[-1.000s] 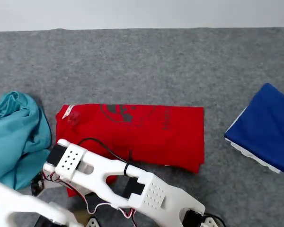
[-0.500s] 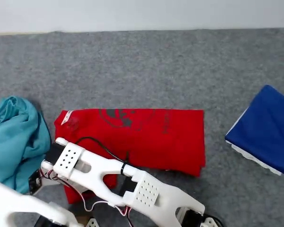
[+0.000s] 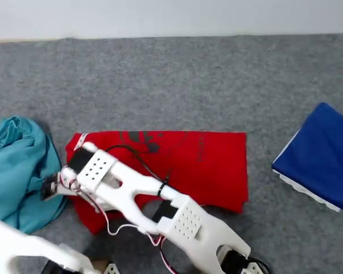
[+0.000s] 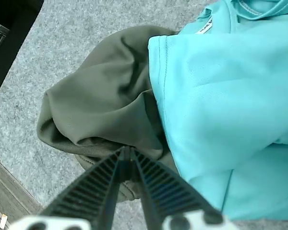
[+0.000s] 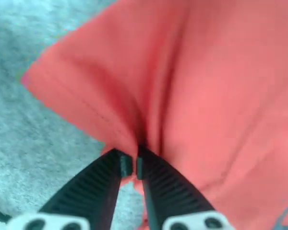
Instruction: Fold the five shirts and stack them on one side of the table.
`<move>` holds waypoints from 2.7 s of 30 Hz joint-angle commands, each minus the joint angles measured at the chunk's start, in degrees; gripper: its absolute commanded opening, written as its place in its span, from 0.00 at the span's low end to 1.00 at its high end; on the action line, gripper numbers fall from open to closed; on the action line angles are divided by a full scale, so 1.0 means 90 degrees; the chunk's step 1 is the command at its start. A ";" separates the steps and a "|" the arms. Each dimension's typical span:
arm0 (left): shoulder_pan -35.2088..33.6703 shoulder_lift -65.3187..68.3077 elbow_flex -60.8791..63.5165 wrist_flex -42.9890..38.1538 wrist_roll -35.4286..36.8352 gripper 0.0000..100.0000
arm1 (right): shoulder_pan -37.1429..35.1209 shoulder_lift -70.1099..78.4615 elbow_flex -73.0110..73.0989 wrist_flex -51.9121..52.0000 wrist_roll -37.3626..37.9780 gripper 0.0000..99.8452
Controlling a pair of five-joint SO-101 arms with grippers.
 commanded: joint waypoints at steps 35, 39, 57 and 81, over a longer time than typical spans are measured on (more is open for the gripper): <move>0.0029 -0.0137 -0.0024 -0.0127 0.0059 0.01 | 0.1978 -0.0024 -0.0234 -0.1734 -0.1104 0.12; 0.0029 -0.0137 -0.0024 -0.0117 0.0059 0.01 | 0.2125 -0.0015 -0.0547 -0.1597 -0.1778 0.16; 0.0156 -0.0137 -0.0024 -0.0107 0.0059 0.01 | 0.1197 0.0884 -0.2442 -0.0835 -0.1954 0.14; 0.0303 -0.0127 -0.0034 -0.0137 -0.0117 0.01 | 0.0874 0.1480 -0.4532 0.0161 -0.1954 0.12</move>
